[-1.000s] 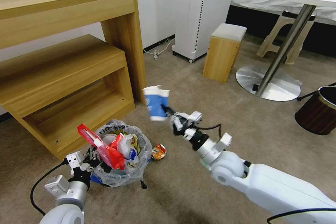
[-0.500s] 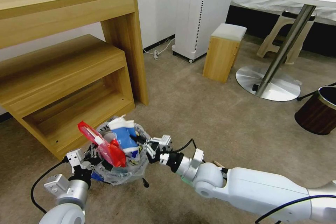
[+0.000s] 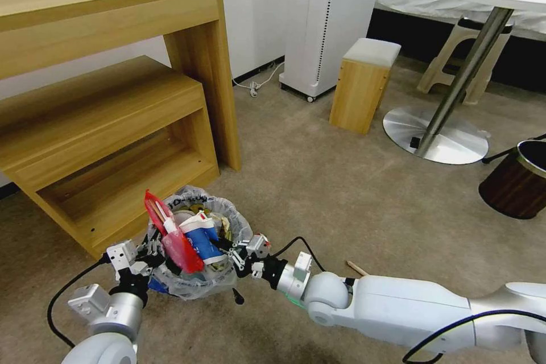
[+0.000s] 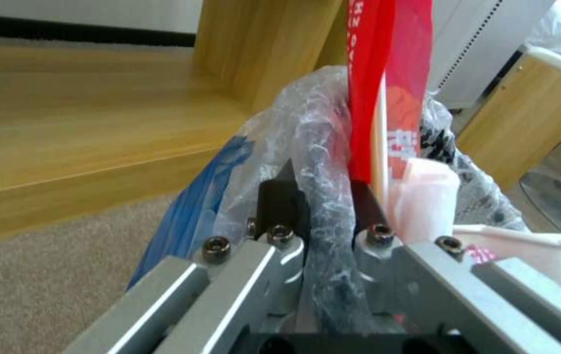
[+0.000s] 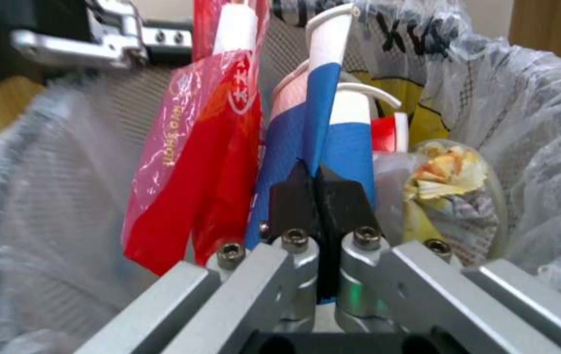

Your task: Pick up the trash bin and place the garbage on the floor into it.

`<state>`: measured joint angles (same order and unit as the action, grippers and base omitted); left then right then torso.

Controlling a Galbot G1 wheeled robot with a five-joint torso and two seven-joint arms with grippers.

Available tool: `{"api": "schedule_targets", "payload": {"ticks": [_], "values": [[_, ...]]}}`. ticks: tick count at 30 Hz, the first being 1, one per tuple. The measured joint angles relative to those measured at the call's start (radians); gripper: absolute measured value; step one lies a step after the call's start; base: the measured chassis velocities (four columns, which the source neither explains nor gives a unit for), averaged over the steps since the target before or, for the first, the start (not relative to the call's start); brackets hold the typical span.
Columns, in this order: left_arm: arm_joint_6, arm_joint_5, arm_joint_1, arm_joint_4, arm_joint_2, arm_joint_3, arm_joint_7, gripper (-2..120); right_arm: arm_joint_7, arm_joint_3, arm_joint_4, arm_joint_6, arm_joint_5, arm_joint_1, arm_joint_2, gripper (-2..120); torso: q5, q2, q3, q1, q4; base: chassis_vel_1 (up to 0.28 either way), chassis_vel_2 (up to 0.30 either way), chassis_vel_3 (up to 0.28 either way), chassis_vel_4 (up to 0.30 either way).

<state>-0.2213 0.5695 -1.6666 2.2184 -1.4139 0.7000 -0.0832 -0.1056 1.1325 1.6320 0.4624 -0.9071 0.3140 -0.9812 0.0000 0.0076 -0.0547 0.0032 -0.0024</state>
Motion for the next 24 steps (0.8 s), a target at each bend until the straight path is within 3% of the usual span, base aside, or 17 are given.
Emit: {"api": "schedule_targets", "payload": {"ticks": [6,21,24], "values": [[0.001,0.001,0.0,-0.006,0.006,0.006,0.001,3,-0.013,0.005,0.015,-0.004,0.01,-0.006,-0.001,0,0.0,0.0,0.0,0.0,0.0,0.0,0.0,0.0,0.0],[-0.003,0.027,0.026,-0.056,0.017,0.019,-0.011,3,0.017,-0.03,0.099,0.004,0.01,0.008,0.047,54,0.0,0.0,0.0,0.0,0.0,0.0,0.0,0.0,0.0],[-0.004,0.027,0.022,-0.057,0.016,0.02,-0.012,3,0.008,-0.081,0.103,0.004,0.016,0.045,0.051,69,0.0001,0.0,0.0,0.0,0.0,0.0,0.0,0.0,0.0]]}}
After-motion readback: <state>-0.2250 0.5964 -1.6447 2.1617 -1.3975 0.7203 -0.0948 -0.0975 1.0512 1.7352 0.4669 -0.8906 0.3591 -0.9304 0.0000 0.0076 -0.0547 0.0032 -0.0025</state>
